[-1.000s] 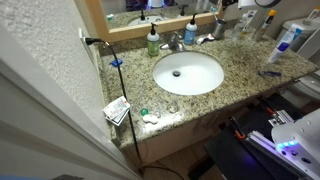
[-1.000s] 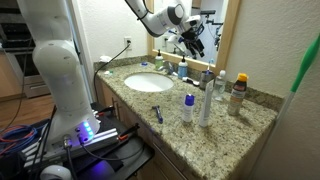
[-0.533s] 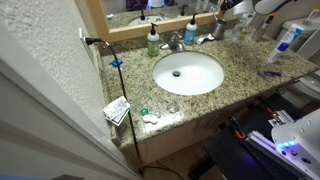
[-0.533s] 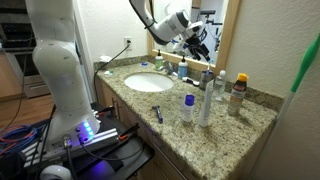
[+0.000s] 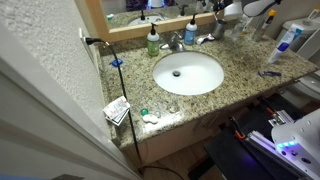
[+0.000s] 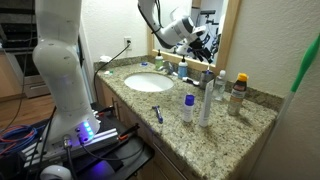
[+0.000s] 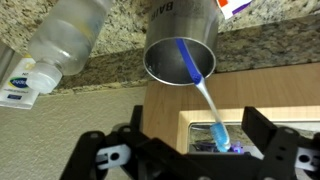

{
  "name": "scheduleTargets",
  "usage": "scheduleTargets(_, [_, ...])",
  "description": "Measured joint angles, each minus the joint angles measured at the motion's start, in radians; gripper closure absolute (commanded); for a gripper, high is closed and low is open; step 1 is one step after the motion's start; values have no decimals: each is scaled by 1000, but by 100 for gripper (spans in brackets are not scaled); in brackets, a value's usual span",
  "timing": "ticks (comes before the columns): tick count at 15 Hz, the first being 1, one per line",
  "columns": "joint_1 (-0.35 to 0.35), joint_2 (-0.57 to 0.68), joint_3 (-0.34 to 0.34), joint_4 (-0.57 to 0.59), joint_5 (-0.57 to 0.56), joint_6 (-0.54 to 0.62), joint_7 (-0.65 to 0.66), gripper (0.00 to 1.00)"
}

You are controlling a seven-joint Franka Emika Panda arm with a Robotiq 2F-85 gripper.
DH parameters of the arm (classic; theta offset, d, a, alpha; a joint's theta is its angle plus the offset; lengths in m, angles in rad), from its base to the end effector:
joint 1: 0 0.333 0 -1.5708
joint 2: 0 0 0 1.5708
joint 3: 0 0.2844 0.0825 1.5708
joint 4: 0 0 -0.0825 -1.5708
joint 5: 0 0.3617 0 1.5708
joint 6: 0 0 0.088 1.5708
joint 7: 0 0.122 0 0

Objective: Take the toothbrush from the cup and put it on the counter, then pick the toothpaste and put it in the cup

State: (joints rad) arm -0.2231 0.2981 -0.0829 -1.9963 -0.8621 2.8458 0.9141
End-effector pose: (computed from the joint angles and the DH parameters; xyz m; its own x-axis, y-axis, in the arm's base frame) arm 0.5988 -0.1481 0.3321 0.7301 -0.2875 0.6200 -0.4726 -0.8677 0.1541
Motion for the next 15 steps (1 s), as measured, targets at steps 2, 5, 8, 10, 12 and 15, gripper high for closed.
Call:
scheduleTargets(2, [4,6,-4,4,-19,-1,6,0])
scheduleTargets(5, [14,43,-4,32,-35,0,16,0])
scheduleTargets(8, [22,93,-6,81,-38,-1,21,0])
scheduleTargets(10, [24,130,-11,120,-38,-1,23,0])
scheduleTargets(12, [24,157,-16,150,-38,-2,23,0])
scheduleTargets(15, [28,158,-18,152,-38,-9,23,27])
